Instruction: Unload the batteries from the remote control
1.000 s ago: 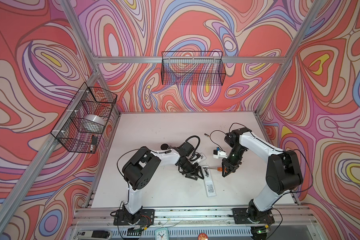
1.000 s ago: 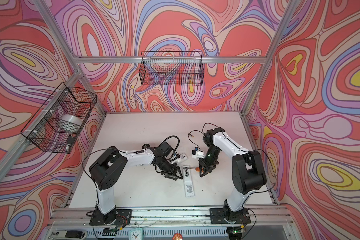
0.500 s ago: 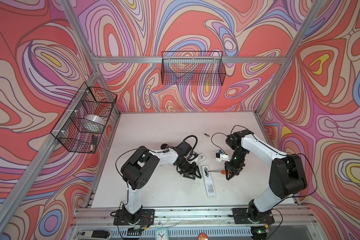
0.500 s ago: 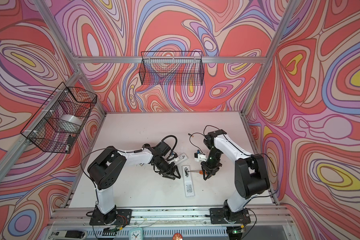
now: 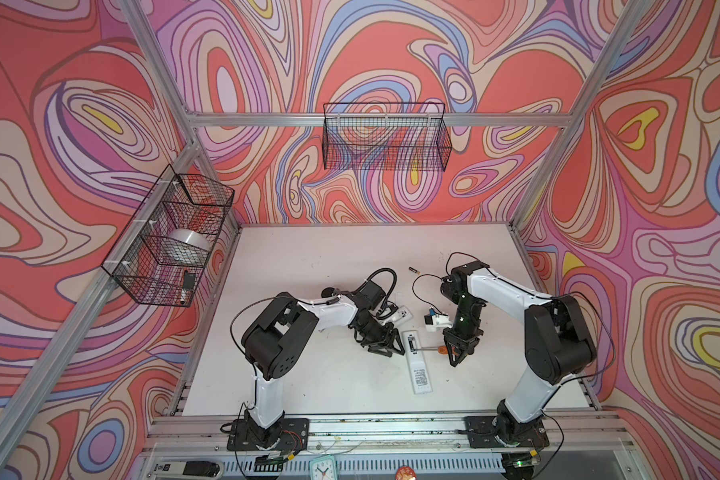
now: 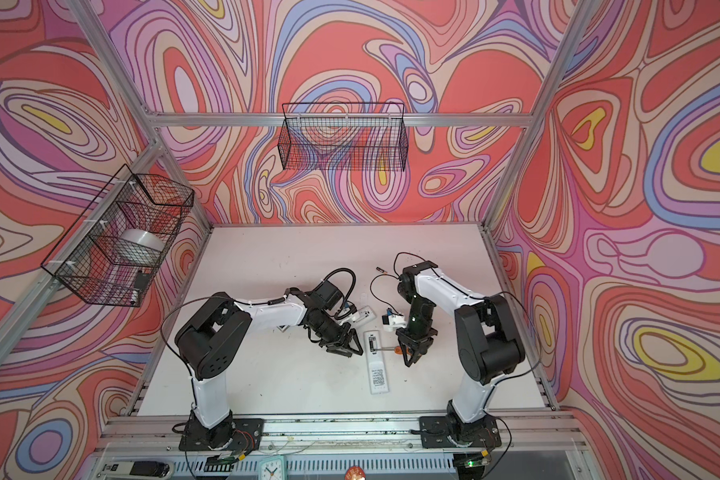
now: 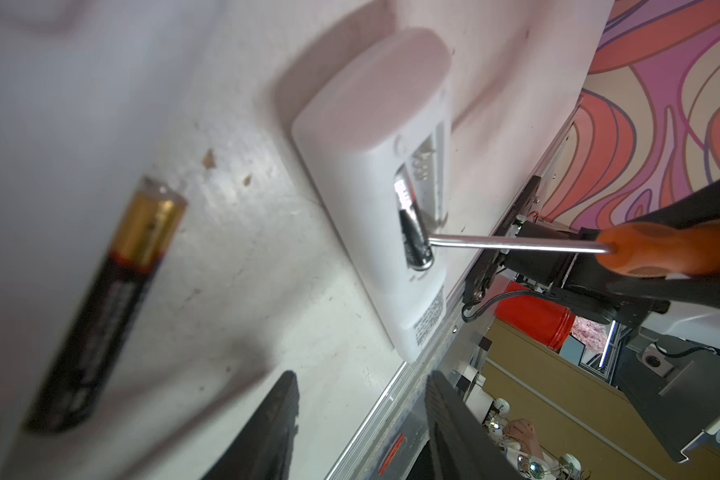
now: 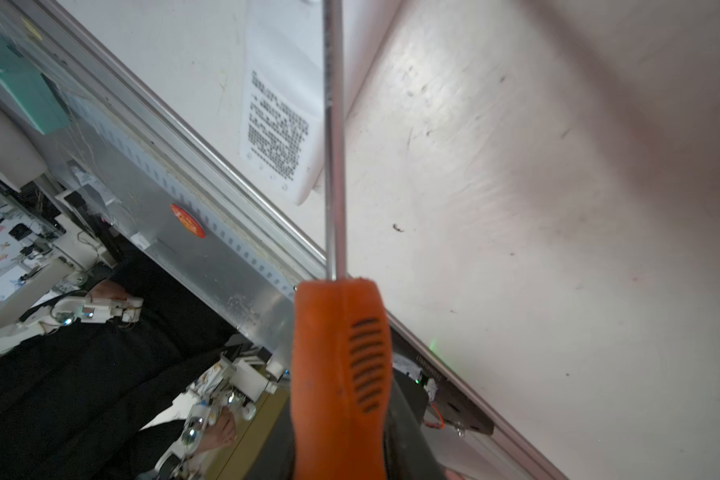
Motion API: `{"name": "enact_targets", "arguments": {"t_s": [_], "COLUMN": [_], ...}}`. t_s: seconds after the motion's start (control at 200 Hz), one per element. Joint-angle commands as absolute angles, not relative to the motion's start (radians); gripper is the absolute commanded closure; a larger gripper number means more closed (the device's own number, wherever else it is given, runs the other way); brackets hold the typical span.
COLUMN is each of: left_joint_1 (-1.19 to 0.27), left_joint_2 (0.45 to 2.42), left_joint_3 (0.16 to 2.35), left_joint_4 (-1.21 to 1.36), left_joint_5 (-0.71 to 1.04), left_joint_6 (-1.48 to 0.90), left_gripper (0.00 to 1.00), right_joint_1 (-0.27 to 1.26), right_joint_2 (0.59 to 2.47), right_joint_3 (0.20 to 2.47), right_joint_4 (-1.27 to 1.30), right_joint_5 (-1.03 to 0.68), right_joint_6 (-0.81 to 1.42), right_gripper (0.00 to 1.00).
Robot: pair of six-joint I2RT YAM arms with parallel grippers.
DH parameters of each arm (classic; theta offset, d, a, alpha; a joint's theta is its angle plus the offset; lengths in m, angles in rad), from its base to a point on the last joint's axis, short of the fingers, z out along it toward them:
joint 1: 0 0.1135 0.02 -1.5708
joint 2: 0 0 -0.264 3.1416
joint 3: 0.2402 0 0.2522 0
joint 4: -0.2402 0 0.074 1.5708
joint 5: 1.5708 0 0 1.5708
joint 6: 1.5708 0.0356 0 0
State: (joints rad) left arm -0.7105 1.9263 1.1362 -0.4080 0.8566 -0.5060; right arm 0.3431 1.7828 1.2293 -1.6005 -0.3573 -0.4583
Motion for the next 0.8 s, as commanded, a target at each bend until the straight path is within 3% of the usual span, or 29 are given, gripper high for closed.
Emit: {"name": "enact_targets", "arguments": {"t_s": [0.0, 0.796], "left_joint_1": [-0.707, -0.645], "left_joint_2": [1.954, 1.916], "left_joint_3": [1.172, 1.122], "left_joint_4": [-0.432, -0.437], "left_joint_5": [0.864, 0.886], "left_joint_6": [-0.483, -0.460], "left_gripper": [0.47, 0.48], "right_joint_1": [0.352, 0.342], "right_joint_2": [1.835, 1.848], "right_joint_3": [1.279, 1.489], "right_joint_4": [-1.530, -1.511], "right_joint_5": [-0.464, -0.464], "right_joint_6": [-0.464, -0.402], "right_gripper": [1.00, 1.00]}}
